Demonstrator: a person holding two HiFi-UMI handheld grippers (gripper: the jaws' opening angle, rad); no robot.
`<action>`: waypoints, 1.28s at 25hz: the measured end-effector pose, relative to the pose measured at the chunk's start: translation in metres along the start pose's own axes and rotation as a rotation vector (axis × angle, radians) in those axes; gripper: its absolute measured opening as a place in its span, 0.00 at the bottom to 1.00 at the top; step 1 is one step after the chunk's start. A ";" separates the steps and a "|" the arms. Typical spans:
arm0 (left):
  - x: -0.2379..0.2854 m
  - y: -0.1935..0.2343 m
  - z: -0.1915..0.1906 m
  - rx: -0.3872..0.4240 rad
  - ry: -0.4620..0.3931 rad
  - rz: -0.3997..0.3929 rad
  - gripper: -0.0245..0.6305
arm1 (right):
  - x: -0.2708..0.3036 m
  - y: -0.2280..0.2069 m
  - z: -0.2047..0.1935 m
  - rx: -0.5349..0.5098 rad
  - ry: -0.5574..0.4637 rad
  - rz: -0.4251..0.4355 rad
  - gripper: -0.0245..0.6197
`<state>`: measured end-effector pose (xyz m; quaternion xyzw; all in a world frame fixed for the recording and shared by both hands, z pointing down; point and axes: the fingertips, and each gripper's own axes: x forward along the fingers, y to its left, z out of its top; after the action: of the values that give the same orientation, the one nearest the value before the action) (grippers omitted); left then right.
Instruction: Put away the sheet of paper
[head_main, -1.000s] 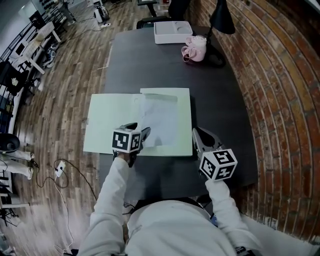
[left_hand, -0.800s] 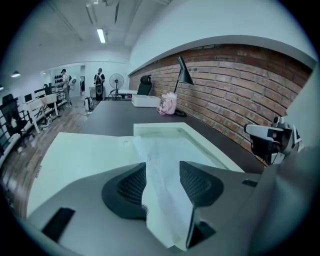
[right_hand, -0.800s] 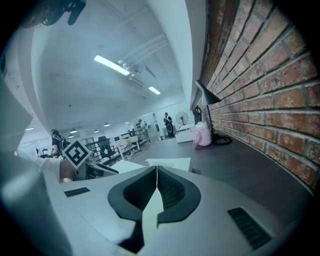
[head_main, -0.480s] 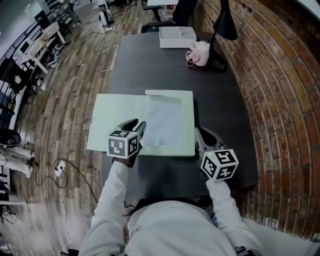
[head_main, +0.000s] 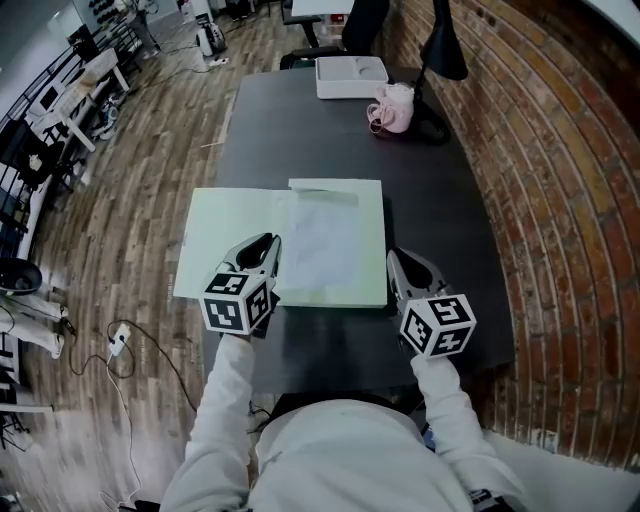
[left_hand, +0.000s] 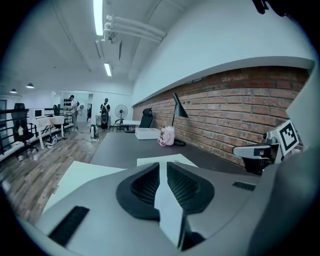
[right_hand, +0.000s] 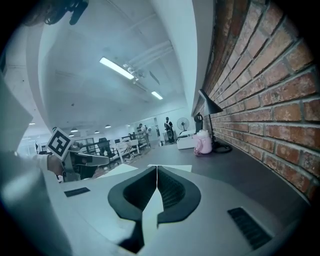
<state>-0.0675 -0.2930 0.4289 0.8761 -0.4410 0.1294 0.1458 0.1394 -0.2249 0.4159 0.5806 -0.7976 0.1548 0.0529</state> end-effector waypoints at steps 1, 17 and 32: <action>-0.004 -0.001 0.002 0.001 -0.013 0.004 0.12 | -0.001 0.000 0.001 -0.002 -0.002 0.000 0.08; -0.061 -0.004 0.013 0.047 -0.165 0.112 0.06 | -0.017 0.006 0.009 -0.046 -0.049 0.015 0.08; -0.068 -0.010 0.010 0.020 -0.180 0.103 0.06 | -0.024 0.009 0.009 -0.086 -0.064 0.010 0.08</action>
<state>-0.0979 -0.2407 0.3944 0.8617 -0.4955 0.0620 0.0900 0.1399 -0.2034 0.3989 0.5785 -0.8076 0.1022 0.0517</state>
